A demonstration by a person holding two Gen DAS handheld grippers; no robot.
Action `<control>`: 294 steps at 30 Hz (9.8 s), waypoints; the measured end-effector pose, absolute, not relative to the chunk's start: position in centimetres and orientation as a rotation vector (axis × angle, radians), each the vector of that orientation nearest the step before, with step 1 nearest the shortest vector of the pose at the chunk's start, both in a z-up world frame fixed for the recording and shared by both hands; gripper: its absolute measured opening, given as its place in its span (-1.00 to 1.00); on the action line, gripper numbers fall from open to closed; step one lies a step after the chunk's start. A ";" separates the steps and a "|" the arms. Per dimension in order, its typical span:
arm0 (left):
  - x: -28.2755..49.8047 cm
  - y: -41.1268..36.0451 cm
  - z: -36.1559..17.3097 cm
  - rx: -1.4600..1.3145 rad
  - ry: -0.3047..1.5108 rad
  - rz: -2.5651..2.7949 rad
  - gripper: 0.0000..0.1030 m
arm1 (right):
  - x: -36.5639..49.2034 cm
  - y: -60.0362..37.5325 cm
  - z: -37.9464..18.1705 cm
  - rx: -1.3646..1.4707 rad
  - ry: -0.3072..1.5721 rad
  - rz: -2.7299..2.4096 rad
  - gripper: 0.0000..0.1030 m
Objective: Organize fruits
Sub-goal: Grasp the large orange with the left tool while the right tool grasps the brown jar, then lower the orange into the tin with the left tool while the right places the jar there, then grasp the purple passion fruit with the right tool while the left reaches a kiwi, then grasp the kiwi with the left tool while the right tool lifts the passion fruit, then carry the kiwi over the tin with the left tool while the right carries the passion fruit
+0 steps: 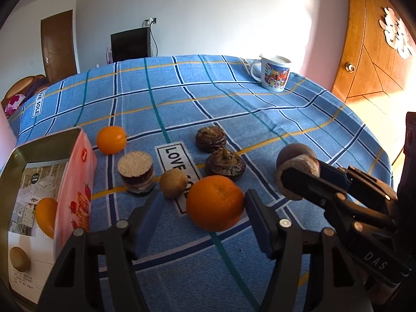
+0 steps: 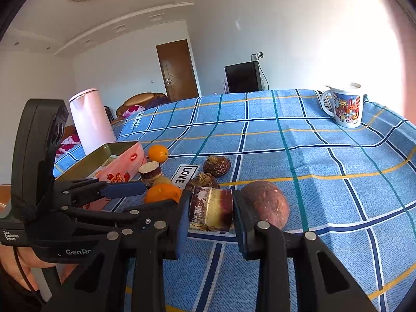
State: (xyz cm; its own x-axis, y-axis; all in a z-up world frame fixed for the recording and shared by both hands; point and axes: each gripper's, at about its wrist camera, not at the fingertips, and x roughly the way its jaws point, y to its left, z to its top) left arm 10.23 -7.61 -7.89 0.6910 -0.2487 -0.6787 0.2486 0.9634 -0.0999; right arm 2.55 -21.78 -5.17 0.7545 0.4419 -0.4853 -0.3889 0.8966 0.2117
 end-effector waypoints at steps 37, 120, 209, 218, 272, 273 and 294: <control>6.4 -6.6 -5.8 -0.012 0.497 -0.257 -0.07 | 0.4 -20.5 -4.8 -0.014 0.425 0.450 -0.37; 4.5 6.0 -2.8 -0.088 0.459 0.069 0.40 | 3.0 -11.8 -2.4 -0.201 0.569 0.641 0.43; 7.7 -7.1 -5.7 -0.023 0.540 -0.239 -0.43 | 2.9 -24.8 -3.4 -0.015 0.491 0.496 -0.01; 7.0 -7.5 -5.4 0.001 0.500 -0.230 -0.43 | 2.3 -24.9 -3.2 -0.013 0.451 0.496 -0.01; 3.5 -6.9 -2.2 0.072 0.298 -0.170 -0.43 | -0.1 -24.0 -1.6 -0.056 0.282 0.500 -0.01; 3.4 -6.6 -2.2 0.069 0.297 -0.168 -0.43 | 0.0 -23.7 -1.4 -0.060 0.287 0.507 -0.01; 4.1 8.6 -2.1 -0.098 0.380 0.119 -0.43 | 3.3 -10.2 3.3 -0.114 0.443 0.817 -0.01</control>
